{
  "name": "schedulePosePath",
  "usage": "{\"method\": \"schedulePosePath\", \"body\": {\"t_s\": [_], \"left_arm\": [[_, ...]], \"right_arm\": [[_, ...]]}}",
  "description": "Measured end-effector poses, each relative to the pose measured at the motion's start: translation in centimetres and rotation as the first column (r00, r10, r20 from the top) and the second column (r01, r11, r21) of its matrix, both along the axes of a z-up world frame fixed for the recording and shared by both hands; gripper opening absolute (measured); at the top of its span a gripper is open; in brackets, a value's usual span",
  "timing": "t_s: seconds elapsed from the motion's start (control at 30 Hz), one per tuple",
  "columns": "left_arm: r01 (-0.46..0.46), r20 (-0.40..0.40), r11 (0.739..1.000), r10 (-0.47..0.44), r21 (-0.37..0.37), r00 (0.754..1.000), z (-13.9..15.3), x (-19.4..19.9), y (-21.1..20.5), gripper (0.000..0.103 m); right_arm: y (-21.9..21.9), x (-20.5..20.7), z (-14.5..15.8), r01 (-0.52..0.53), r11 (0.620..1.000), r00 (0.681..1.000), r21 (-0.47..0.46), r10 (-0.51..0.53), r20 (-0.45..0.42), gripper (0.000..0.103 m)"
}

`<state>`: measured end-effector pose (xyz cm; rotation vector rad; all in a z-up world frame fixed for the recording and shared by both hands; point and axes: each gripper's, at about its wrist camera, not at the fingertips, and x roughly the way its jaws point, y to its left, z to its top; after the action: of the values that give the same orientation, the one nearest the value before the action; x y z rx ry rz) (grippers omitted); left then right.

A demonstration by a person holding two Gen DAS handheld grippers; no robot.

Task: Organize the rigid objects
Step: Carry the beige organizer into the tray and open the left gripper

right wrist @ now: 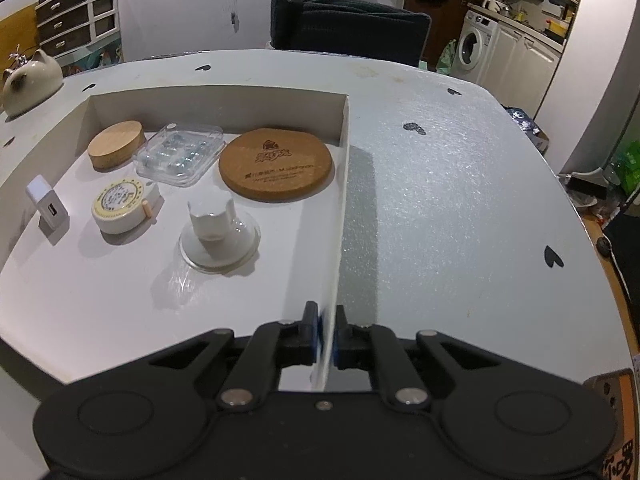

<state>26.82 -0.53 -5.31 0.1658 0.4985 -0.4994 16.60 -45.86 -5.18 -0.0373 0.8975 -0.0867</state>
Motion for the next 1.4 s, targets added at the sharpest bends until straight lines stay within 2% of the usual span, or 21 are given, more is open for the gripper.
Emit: {"method": "schedulePosePath", "body": {"t_s": [0.1, 0.23, 0.53, 0.63, 0.8, 0.93, 1.13, 1.4], "left_arm": [[0.027, 0.016, 1.0, -0.027, -0.007, 1.0, 1.2, -1.2, -0.7, 0.065], [0.108, 0.031, 0.994, -0.108, -0.017, 0.994, 2.8, -2.8, -3.3, 0.065], [0.279, -0.012, 0.957, -0.281, -0.08, 0.96, 3.7, -3.8, -11.9, 0.065], [0.333, -0.02, 0.942, -0.334, -0.05, 0.942, 3.6, -4.0, -15.3, 0.065], [0.415, -0.078, 0.908, -0.41, 0.054, 0.909, 2.5, -4.6, -20.9, 0.065], [0.456, -0.13, 0.885, -0.444, 0.092, 0.887, 1.4, -4.2, -24.0, 0.065], [0.499, -0.204, 0.863, -0.475, 0.08, 0.856, -0.3, -3.7, -27.0, 0.066], [0.469, -0.262, 0.881, -0.441, 0.056, 0.859, -1.3, -3.3, -27.2, 0.077]], "right_arm": [[0.0, -0.2, -0.1, -0.012, 1.0, 1.0, 0.0, 0.012, 0.007, 0.007], [-0.1, -0.4, -0.1, -0.023, 1.0, 1.0, -0.001, 0.023, 0.015, 0.007], [-0.5, -0.4, 0.0, -0.039, 0.999, 0.999, 0.017, 0.039, 0.019, 0.006], [-0.6, -0.4, 0.0, -0.048, 0.999, 0.999, 0.02, 0.048, 0.021, 0.006], [-0.8, -0.4, 0.0, -0.062, 0.998, 0.998, 0.025, 0.061, 0.019, 0.007], [-0.8, -0.3, 0.0, -0.066, 0.998, 0.998, 0.025, 0.066, 0.015, 0.007], [-1.0, -0.3, 0.0, -0.064, 0.997, 0.998, 0.041, 0.063, 0.017, 0.006], [-1.1, -0.4, -0.1, -0.071, 0.996, 0.997, 0.047, 0.07, 0.023, 0.007]]}}
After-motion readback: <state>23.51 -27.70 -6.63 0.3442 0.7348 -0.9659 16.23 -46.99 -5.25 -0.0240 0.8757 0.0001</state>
